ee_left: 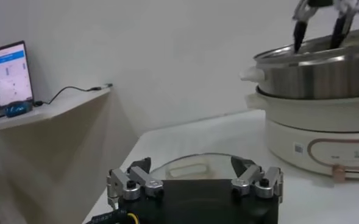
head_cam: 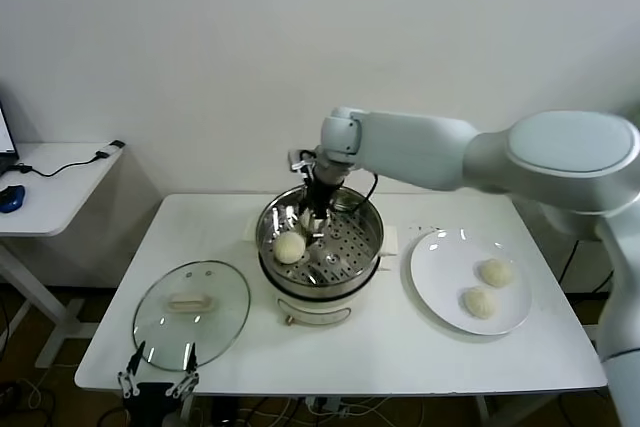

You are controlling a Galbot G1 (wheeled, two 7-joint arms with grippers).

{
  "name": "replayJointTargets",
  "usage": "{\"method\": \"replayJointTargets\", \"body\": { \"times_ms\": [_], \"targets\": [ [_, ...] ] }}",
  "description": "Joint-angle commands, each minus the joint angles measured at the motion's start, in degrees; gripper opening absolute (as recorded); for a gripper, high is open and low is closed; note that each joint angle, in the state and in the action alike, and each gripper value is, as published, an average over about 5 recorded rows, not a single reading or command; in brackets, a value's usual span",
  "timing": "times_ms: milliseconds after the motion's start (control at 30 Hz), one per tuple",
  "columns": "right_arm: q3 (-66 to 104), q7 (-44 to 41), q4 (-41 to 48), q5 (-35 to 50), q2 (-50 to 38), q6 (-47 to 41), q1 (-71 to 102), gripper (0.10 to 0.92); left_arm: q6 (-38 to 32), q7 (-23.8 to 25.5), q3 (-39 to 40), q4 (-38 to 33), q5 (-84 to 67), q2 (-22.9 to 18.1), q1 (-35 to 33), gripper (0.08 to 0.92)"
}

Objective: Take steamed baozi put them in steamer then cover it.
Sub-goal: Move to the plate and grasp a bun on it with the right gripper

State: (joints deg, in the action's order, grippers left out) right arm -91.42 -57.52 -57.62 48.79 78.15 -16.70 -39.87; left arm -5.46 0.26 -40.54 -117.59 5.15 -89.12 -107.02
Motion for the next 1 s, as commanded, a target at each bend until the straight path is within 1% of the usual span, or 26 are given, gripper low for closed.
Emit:
{"method": "replayJointTargets", "body": {
  "times_ms": [33,267,367,467,733,867,1000],
  "targets": [
    [-0.2,-2.6,-12.3,-5.6,-19.1,2.1,-8.5,0.823,0.1,0.0,0.1,-0.1,0.2,0.1,-0.3,0.823],
    [1.5,-2.9,-18.8,-16.5,-34.8,3.7,-5.2,0.823,0.1,0.0,-0.3,-0.5,0.1,0.0,-0.6,0.823],
    [3.4,-2.9,-19.6,-21.4,-40.5,4.5,-0.8,0.823,0.2,0.1,-0.5,-1.0,0.1,-0.5,-0.8,0.823],
    [6.5,-3.3,-18.8,-26.8,-44.3,5.7,4.5,0.823,0.2,0.1,-0.5,-1.6,0.3,-0.8,-0.8,0.823],
    [19.5,-4.1,-14.8,-38.6,-49.4,8.3,22.0,0.823,0.6,0.1,-0.7,-2.4,1.5,-1.0,-0.5,0.823],
    [25.5,-4.2,-12.1,-42.6,-49.4,9.6,29.6,0.823,0.5,0.2,-0.6,-2.7,2.1,-1.3,-0.7,0.823],
    [26.2,-4.0,-10.2,-44.5,-48.0,10.1,32.1,0.823,0.6,0.3,-0.5,-2.8,2.7,-1.6,-0.7,0.823]
  ]
}}
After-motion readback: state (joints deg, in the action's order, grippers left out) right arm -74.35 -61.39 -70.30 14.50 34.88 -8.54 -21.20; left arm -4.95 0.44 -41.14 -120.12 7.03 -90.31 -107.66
